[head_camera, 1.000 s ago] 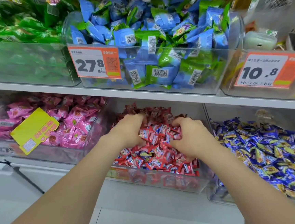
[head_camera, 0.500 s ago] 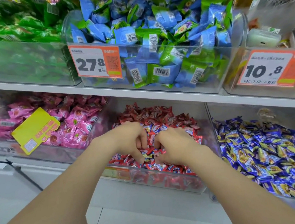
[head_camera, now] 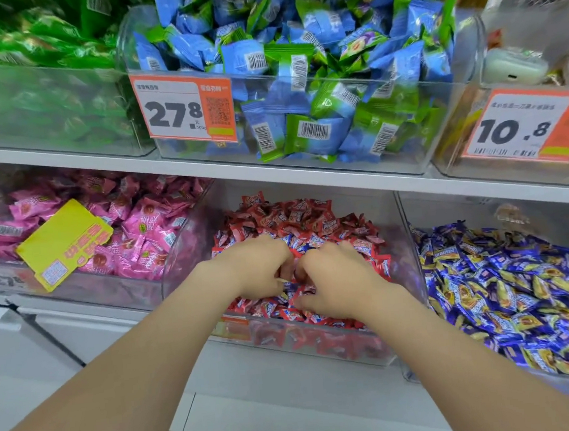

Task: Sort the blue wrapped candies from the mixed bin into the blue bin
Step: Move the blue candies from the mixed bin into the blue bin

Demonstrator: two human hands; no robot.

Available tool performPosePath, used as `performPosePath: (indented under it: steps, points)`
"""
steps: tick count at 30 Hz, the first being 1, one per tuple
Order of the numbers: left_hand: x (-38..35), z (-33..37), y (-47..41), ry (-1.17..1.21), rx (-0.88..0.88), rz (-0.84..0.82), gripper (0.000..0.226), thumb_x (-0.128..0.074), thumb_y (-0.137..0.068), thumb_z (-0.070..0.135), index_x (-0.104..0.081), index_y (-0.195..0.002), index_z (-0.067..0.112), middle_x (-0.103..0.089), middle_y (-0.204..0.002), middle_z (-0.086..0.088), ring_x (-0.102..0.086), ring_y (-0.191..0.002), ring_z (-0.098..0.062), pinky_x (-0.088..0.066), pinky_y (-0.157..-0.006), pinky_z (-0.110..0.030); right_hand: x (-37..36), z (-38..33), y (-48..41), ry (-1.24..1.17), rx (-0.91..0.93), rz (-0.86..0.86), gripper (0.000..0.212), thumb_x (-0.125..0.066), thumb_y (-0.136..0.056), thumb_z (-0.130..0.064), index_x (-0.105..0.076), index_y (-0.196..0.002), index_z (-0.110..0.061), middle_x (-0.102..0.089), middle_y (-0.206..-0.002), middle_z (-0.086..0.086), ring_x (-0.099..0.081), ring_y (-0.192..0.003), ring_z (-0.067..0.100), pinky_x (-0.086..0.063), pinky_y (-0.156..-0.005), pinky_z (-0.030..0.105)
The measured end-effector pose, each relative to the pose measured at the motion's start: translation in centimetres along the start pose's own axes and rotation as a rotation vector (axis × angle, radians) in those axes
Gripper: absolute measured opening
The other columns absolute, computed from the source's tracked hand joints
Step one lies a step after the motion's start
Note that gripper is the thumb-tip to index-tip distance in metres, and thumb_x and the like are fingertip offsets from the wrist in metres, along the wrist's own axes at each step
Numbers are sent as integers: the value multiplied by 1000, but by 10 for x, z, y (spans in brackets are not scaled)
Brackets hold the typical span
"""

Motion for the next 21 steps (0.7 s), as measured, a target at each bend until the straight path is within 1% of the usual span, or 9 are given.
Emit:
performPosePath:
  steps: [3,7,10,12,14,16,18,19,21]
  points:
    - [-1,-3,3,68,4,-29,4,-67,-89,19,-66,-92,18,-64,-82,3,-62,-80,-21,-53,-70,-36,-5,1,-3,-85,18,-55,29,-78,-86,-37,-69,-110,-23,-67,-91,-6,-62,-95,23,-37,-78,34]
    - [13,-13,11,301,47,58,6,-58,-98,26,-64,-98,24,-61,-77,6,-53,-63,-12,-41,-59,-30,-16,20,3,-183,-38,-165,31,-77,-78,-22,-74,-108,-20,-70,-84,-3,-61,-81,18,-56,-80,36]
    - [25,-22,11,452,110,157,15,-52,-102,27,-66,-97,25,-58,-69,7,-54,-58,-9,-47,-59,-29,2,36,2,-371,-136,-36,15,-66,-79,-19,-80,-82,-19,-71,-67,3,-56,-57,13,-57,-69,30]
    - [21,-30,11,674,181,157,17,-51,-104,21,-68,-102,19,-57,-74,0,-59,-62,-17,-60,-65,-34,16,52,1,-455,-240,89,20,-61,-83,-15,-79,-73,-14,-72,-68,2,-58,-53,8,-50,-62,22]
    - [15,-32,9,851,223,131,24,-47,-104,11,-70,-105,15,-55,-87,-8,-59,-69,-20,-59,-65,-32,24,65,2,-475,-323,199,24,-54,-85,-9,-75,-73,-6,-74,-74,8,-65,-55,8,-53,-53,27]
    - [16,-32,6,917,272,168,37,-38,-104,0,-74,-99,9,-58,-104,-8,-61,-84,-23,-54,-61,-26,23,70,-1,-448,-352,248,27,-48,-88,-6,-74,-81,-4,-75,-83,14,-70,-68,24,-60,-61,40]
    - [19,-39,4,985,366,249,41,-38,-102,-2,-76,-88,7,-59,-122,-8,-62,-98,-28,-52,-63,-28,17,69,-8,-426,-358,244,27,-47,-92,-9,-74,-90,-14,-75,-94,10,-69,-79,29,-61,-73,43]
    - [17,-44,3,1042,429,281,37,-43,-101,0,-74,-82,7,-60,-123,-10,-62,-93,-29,-50,-62,-31,14,67,-13,-408,-348,242,25,-49,-93,-13,-73,-94,-18,-74,-97,9,-70,-84,30,-61,-76,44]
    - [11,-51,1,1196,523,301,27,-48,-97,11,-65,-77,5,-61,-107,-16,-53,-73,-26,-41,-57,-33,9,59,-21,-346,-328,229,18,-58,-95,-25,-73,-101,-16,-72,-94,9,-69,-87,34,-61,-76,45]
Point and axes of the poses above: each hand's wrist, its own y-axis away from the middle knuckle, its own x-axis out of the back of the hand, z = x × y, the point moved 10 cm from there along -y, towards the middle knuckle
